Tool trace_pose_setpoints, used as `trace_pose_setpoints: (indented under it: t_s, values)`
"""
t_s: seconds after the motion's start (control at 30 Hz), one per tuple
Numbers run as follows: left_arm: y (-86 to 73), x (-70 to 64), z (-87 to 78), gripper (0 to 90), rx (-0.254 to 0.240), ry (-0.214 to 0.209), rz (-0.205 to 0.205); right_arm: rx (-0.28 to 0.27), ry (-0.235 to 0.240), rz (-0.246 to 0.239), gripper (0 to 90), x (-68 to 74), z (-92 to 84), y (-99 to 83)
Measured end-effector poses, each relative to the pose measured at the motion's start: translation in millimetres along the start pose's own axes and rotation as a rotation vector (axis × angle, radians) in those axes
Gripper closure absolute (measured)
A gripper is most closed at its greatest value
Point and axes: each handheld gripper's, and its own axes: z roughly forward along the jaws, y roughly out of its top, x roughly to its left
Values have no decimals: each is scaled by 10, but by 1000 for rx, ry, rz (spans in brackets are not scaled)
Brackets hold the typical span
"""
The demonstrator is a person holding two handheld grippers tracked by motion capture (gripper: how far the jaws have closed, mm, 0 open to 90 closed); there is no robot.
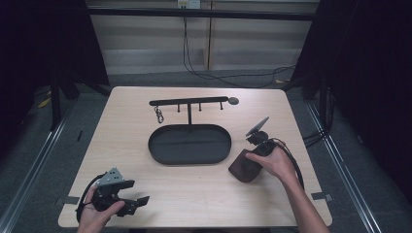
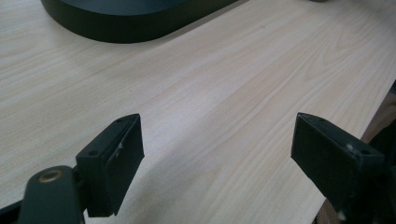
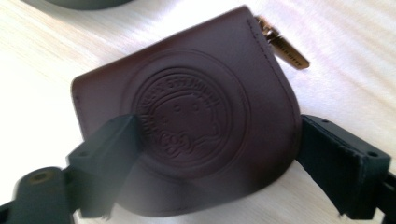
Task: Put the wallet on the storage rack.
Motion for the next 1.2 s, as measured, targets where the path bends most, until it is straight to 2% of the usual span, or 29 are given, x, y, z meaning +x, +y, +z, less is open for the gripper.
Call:
trace_pose_setpoints:
  t_s: [0.23, 0.47, 0.67, 0.83, 0.87, 1.0, 1.07, 1.17, 1.2]
  values:
    - [5, -4, 2, 167, 4, 8, 6, 18, 9, 9, 96, -17, 33, 23]
    - [5, -6, 9, 169, 10, 11, 10, 36, 40, 13, 89, -62, 67, 43]
    - [4, -3, 8, 169, 9, 17, 8, 41, 86, 25, 153, -94, 66, 47]
    - [2, 3, 3, 169, 11, 21, 11, 37, 62, 40, 175, -47, 34, 34]
    - [2, 4, 1, 169, 11, 22, 11, 40, 56, 43, 185, -44, 27, 35]
    - [0, 3, -4, 170, 6, 21, 9, 0, 58, 65, 352, -113, -58, -1]
    - [1, -7, -3, 170, 13, 35, 18, -4, 58, 75, 387, -122, -78, -16]
    - [2, -15, -2, 170, 11, 30, 21, -8, 56, 78, 407, -126, -95, -25]
    - [1, -15, -2, 170, 13, 31, 21, -13, 57, 84, 449, -128, -107, -28]
